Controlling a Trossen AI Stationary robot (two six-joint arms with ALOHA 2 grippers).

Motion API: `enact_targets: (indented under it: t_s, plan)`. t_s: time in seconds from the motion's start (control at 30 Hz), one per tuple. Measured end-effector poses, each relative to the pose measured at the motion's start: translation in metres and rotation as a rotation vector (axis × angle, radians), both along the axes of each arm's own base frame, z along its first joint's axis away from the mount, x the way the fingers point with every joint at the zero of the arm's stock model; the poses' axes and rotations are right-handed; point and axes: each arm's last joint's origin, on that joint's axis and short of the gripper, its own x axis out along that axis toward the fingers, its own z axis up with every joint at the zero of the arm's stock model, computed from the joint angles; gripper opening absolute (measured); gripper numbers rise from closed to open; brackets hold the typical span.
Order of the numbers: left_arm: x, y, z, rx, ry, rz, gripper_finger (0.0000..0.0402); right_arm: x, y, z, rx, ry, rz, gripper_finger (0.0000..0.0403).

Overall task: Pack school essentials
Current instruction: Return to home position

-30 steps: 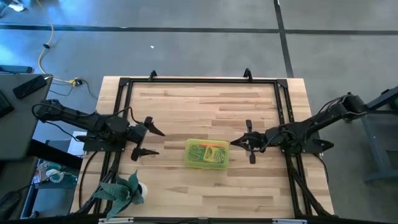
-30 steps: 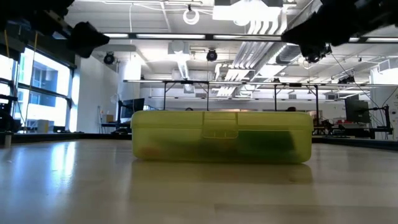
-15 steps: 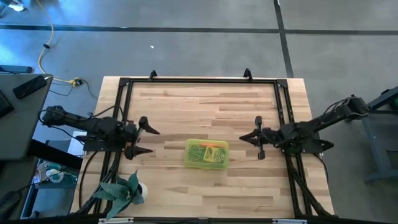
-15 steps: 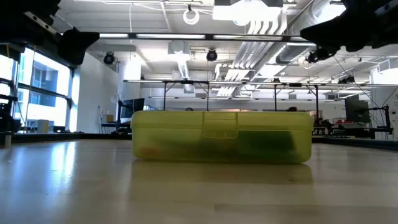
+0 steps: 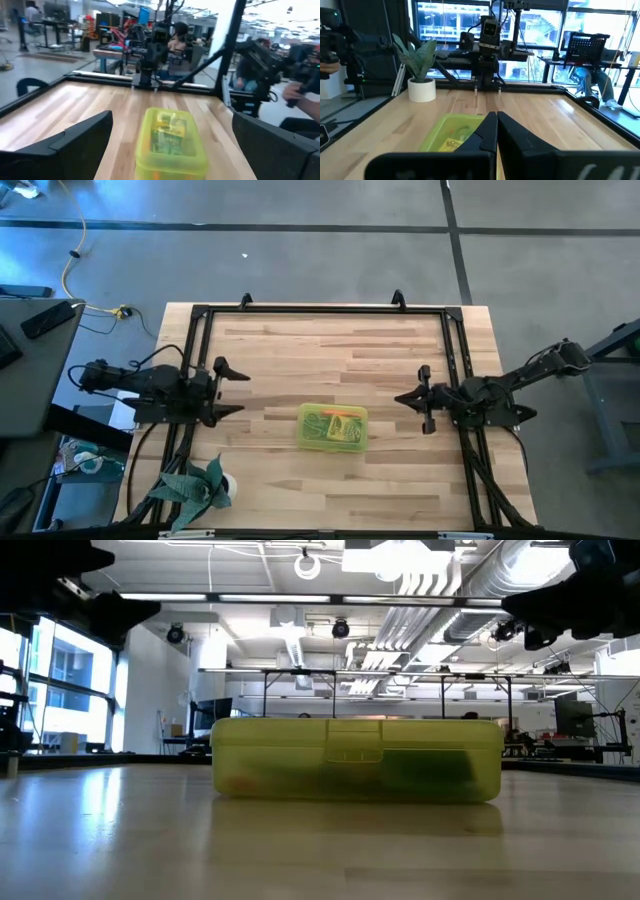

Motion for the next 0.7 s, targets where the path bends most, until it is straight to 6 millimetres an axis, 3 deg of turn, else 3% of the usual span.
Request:
enact_targets:
  t_s: [0.23, 0.37, 0.7]
  plan:
    - [-0.001, -0.001, -0.002, -0.003, 0.020, -0.052, 0.0399, 0.000, -0.004, -0.005, -0.051, 0.050, -0.103, 0.0000]
    - [0.005, -0.001, -0.019, -0.031, -0.006, -0.049, 0.0399, 0.001, -0.007, -0.005, -0.051, 0.057, -0.171, 0.0000]
    - [0.007, 0.001, -0.019, 0.004, 0.003, 0.035, 0.0399, 0.001, -0.009, -0.009, -0.059, 0.095, -0.184, 0.0000]
